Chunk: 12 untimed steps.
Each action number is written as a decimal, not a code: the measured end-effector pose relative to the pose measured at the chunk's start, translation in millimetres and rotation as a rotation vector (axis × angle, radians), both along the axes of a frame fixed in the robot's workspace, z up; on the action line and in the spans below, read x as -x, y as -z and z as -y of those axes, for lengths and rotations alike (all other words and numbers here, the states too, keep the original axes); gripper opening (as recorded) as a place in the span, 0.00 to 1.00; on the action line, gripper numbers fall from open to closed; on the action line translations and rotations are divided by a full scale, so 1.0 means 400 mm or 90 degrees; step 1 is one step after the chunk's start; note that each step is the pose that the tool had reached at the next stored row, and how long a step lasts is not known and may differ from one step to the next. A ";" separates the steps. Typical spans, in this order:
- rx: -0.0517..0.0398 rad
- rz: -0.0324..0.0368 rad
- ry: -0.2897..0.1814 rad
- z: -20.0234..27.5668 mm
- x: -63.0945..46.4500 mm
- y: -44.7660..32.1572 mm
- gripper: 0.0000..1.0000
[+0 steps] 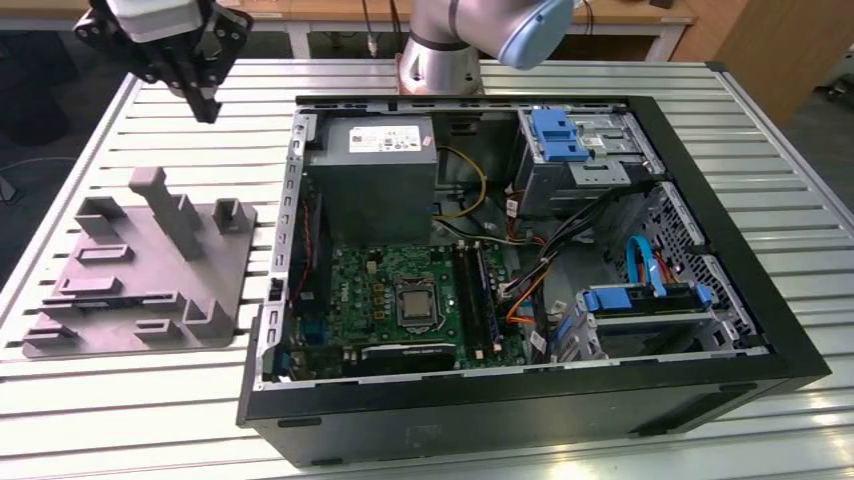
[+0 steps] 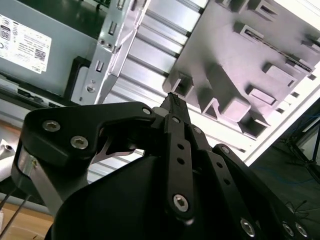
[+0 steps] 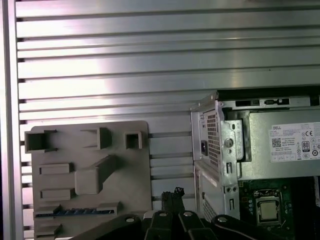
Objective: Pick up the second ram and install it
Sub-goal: 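Reach for the second ram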
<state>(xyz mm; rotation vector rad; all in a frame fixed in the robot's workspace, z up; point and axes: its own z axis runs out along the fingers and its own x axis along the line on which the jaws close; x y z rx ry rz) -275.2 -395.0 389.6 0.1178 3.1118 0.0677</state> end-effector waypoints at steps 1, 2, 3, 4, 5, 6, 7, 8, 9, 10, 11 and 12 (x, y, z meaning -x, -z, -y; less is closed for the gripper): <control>0.0000 0.0000 0.000 0.000 0.009 0.001 0.10; 0.0000 0.0000 0.000 -0.001 0.018 0.001 0.10; 0.0000 0.0000 0.000 -0.002 0.027 0.001 0.10; 0.0000 -0.0001 0.000 -0.002 0.035 0.002 0.10; 0.0000 0.0000 0.000 -0.002 0.044 0.002 0.10; 0.0000 0.0000 0.000 -0.003 0.053 0.003 0.10; 0.0000 0.0000 0.000 -0.003 0.062 0.004 0.10; 0.0000 0.0001 0.000 -0.004 0.071 0.004 0.10; 0.0000 0.0000 0.000 -0.004 0.080 0.004 0.10; 0.0000 0.0000 0.000 -0.005 0.090 0.005 0.10; 0.0000 0.0000 0.000 -0.005 0.099 0.006 0.10; 0.0000 0.0001 0.000 -0.006 0.107 0.006 0.10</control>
